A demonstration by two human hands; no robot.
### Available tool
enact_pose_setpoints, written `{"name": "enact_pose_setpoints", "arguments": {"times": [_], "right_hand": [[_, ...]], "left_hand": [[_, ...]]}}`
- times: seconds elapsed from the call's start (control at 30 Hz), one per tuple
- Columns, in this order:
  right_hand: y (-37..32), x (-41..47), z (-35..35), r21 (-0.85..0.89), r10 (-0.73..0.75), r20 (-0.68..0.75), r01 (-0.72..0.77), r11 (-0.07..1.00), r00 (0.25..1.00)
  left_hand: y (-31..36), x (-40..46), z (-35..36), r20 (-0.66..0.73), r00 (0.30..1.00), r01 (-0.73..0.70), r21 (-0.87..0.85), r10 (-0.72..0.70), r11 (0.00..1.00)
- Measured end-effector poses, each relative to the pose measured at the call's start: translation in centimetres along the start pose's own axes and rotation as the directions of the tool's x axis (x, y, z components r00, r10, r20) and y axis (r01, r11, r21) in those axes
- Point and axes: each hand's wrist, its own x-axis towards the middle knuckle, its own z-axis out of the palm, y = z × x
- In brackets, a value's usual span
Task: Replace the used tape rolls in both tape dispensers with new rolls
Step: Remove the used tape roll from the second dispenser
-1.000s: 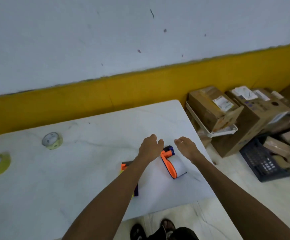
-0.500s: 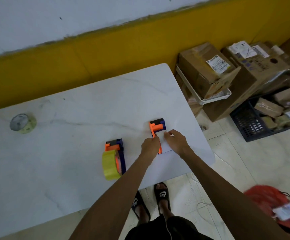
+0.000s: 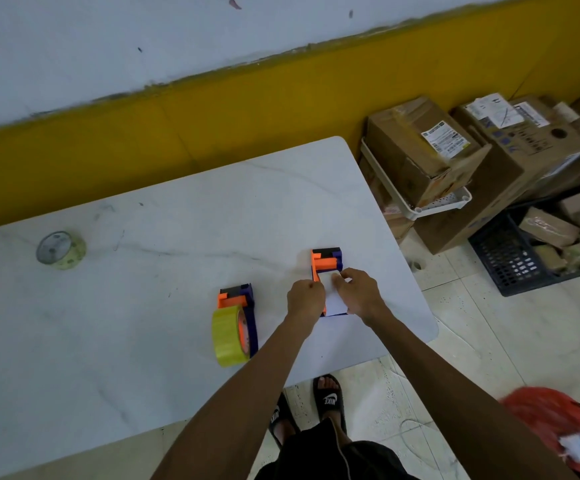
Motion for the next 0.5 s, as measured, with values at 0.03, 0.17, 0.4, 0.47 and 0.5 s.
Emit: {"name": "enact_pose_setpoints", "arguments": {"times": [0.03, 0.17, 0.4, 0.47, 0.5], "right_hand": [[-0.1, 0.0, -0.1, 0.01, 0.003, 0.002, -0.003, 1.0, 1.0], [-0.8, -0.2, -0.9, 0.068, 0.057, 0.025, -0.058, 0.996, 0.998], [-1.9, -0.4, -2.1, 0.051, -0.006, 0.048, 0.004, 0.999, 0.999], [-1.8, -0.5, -2.2, 0.049, -0.02, 0.046, 0.018, 0.999, 0.999], [-1.8, -0.6, -2.2, 0.051, -0.023, 0.046, 0.02, 0.998, 0.999]], "left_hand": [[0.1, -0.1, -0.1, -0.009, 1.0, -0.022, 0.005, 0.022, 1.0], [1.2, -0.6, -0.4, -0.036, 0.998, -0.051, -0.005, 0.051, 0.999], [2.0, -0.2, -0.6, -0.022, 0.998, -0.053, -0.081, 0.051, 0.995], [2.1, -0.2, -0.7, -0.016, 0.999, -0.048, -0.105, 0.047, 0.993], [2.1, -0.2, -0.8, -0.01, 0.999, -0.042, -0.116, 0.041, 0.992]]}}
